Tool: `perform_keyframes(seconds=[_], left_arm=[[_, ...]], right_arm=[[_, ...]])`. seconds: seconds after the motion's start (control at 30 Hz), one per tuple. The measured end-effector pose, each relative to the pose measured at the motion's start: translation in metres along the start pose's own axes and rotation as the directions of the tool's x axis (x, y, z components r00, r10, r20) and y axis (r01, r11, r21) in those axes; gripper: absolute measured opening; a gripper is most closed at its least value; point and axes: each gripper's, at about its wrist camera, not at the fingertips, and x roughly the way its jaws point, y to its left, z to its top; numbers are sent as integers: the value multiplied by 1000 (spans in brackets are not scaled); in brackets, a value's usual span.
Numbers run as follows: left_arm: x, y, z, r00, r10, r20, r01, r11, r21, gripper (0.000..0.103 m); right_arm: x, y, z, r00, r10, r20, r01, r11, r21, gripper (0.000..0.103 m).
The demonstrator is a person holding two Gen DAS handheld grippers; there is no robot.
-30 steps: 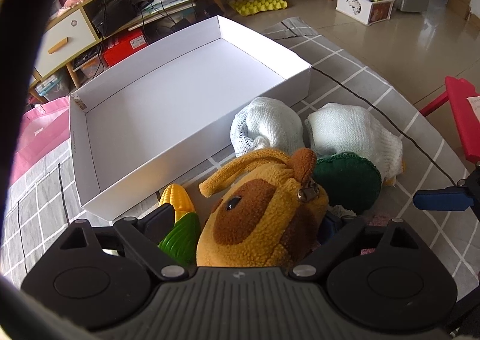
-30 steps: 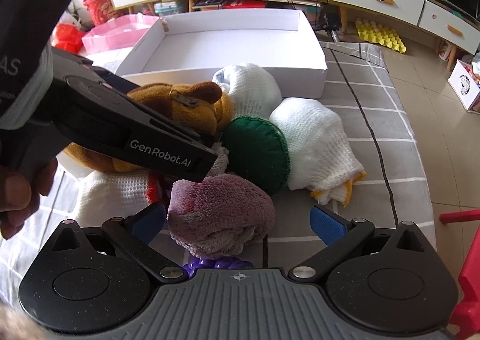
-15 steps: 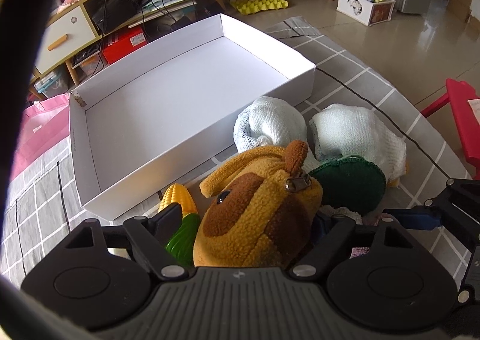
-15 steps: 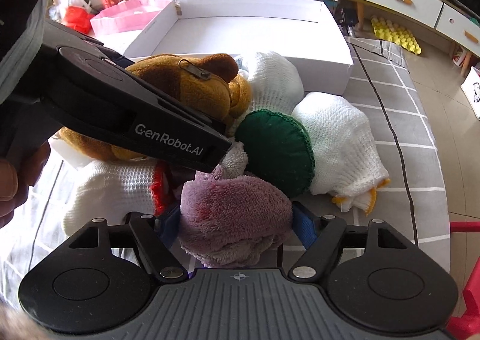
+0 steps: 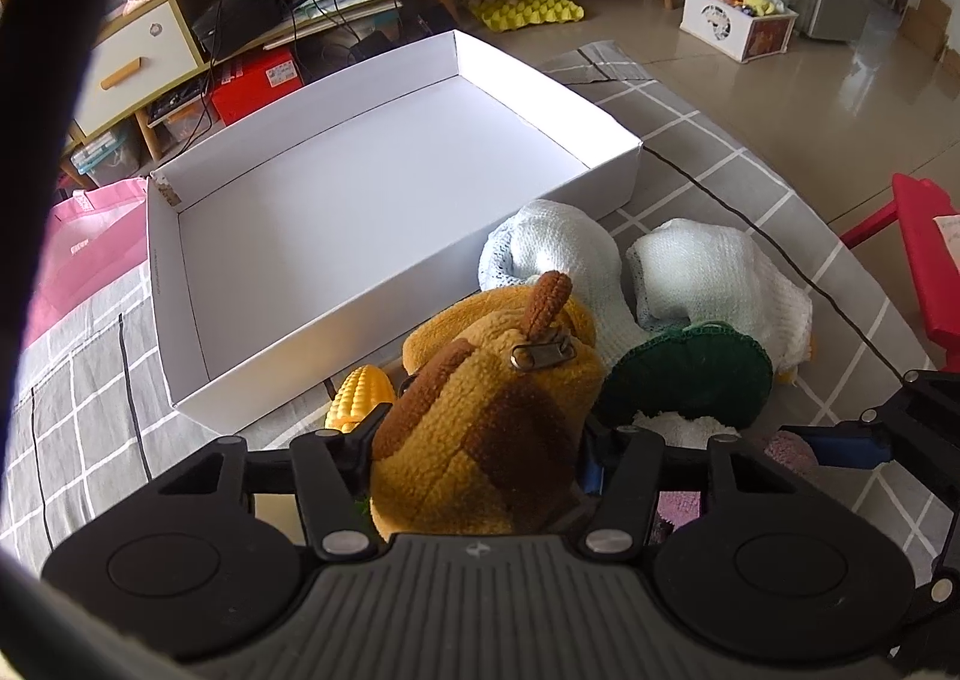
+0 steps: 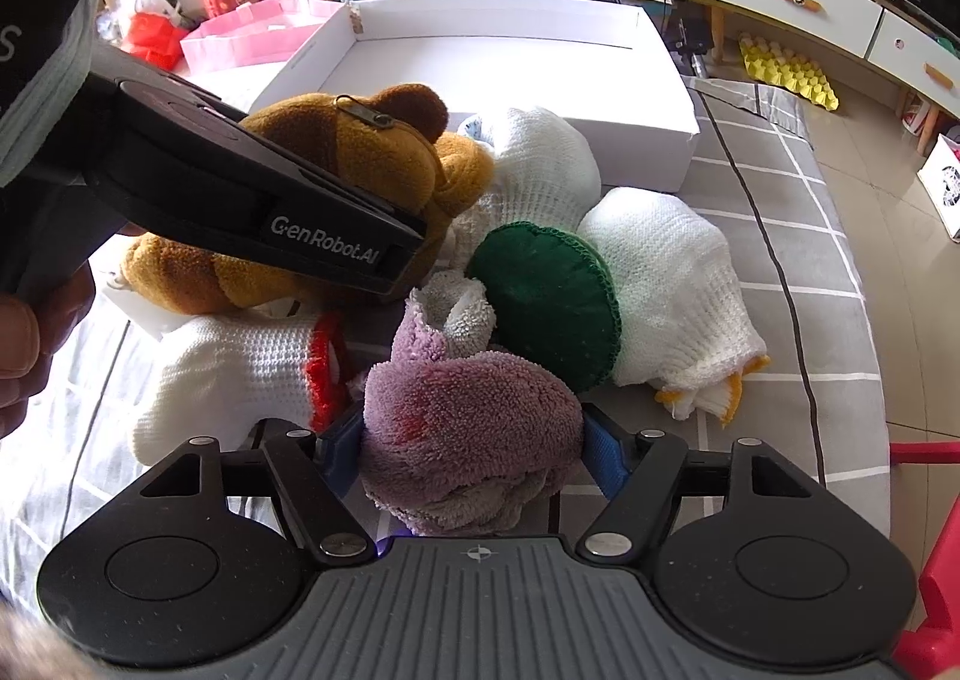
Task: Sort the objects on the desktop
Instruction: 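Carry the plush into the white box with the left gripper while the right gripper carries the towel away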
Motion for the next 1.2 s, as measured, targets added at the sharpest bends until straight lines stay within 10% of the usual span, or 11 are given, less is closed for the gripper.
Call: perform_keyframes(seconds=[0.77, 1.2], left_arm=[[-57, 19, 24, 996, 6, 87, -2, 999, -50, 49], [-81, 31, 78, 983, 75, 166, -68, 996, -50, 51]], right_arm=[[-60, -21, 11, 992, -25, 127, 13, 995, 94, 76], [-102, -27, 109, 970, -82, 229, 77, 997, 32, 77]])
